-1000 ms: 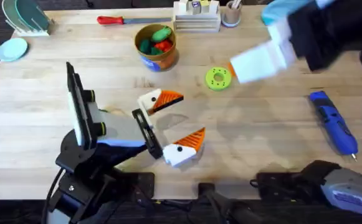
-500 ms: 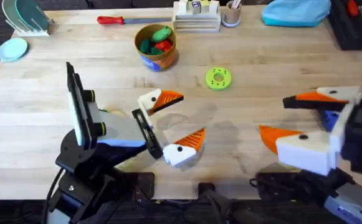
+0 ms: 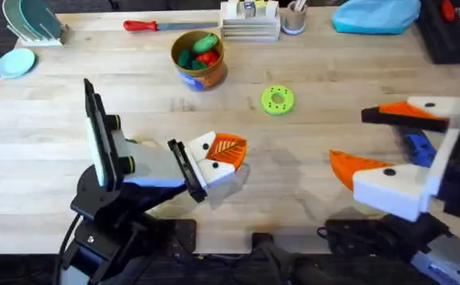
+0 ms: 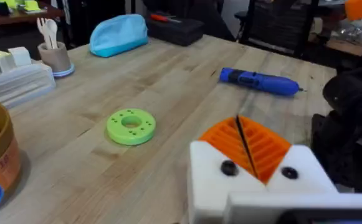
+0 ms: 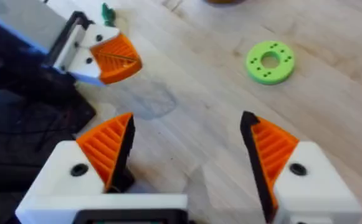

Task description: Pick up the gripper from the table and insert it into the empty holder that is missing its gripper. Then pick up a screw, insert it into the mounting hole, and use the screwdriver to tighten it. Finally, clean up the table by picking up the vegetable and placing it into the bucket.

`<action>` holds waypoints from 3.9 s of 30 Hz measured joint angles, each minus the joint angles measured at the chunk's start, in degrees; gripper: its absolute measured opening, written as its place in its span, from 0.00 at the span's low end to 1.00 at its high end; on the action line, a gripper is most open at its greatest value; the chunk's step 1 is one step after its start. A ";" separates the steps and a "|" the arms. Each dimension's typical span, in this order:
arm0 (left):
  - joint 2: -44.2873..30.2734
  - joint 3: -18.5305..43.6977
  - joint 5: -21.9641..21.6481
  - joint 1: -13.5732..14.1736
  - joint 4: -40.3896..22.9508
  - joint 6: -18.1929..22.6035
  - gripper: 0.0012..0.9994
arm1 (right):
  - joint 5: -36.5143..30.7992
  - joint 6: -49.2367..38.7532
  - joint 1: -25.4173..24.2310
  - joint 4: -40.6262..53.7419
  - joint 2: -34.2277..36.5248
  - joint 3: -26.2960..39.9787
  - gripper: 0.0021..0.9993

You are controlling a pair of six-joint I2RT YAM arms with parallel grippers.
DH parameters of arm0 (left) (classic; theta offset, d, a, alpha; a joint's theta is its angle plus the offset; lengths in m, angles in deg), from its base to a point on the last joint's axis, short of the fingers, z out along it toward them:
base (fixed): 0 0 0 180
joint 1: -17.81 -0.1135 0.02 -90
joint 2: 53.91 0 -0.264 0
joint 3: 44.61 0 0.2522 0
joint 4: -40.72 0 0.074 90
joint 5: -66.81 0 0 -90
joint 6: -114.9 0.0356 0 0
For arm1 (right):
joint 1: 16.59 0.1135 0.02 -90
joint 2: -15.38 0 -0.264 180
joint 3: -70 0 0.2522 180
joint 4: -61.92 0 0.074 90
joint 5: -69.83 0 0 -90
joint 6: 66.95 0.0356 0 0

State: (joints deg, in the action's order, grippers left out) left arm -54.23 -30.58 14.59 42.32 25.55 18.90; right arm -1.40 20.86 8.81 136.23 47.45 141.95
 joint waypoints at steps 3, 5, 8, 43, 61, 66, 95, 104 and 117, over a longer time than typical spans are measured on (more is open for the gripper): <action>0.00 0.00 0.00 0.00 0.00 0.00 0.00 | -4.30 0.14 0.00 -0.24 0.02 -0.02 0.99; 0.00 0.00 0.00 0.00 0.00 0.00 0.00 | -9.35 0.98 0.00 -0.28 0.21 -0.30 0.99; 0.01 0.00 0.00 0.00 0.00 0.00 0.00 | -17.72 2.68 -0.34 -0.26 1.91 -1.26 0.99; 0.00 0.02 -0.04 0.00 -1.64 0.00 0.00 | -29.56 -32.17 -54.66 -11.86 51.25 -3.74 0.99; 0.00 0.02 -0.04 0.00 -1.64 0.00 0.00 | -25.57 -36.19 -54.88 -13.41 59.19 -3.61 0.38; 0.00 0.02 -0.04 0.00 -1.64 0.00 0.00 | -26.45 -35.92 -54.99 -14.64 59.65 -3.61 0.01; 0.00 0.02 -0.04 0.00 -1.64 0.00 0.00 | 2.61 -5.27 -50.29 -40.10 17.96 -3.61 0.02; 0.00 0.02 -0.04 0.00 -1.64 0.00 0.00 | 7.64 -0.34 -26.90 -53.88 12.16 -3.61 0.02; 0.01 0.02 -0.04 0.00 -1.66 0.00 0.00 | 8.76 2.31 6.58 -77.73 14.07 -7.31 0.02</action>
State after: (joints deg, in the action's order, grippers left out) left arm -54.22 -30.56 14.55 42.32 23.89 18.90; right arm 7.36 23.16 15.40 58.50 61.52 134.64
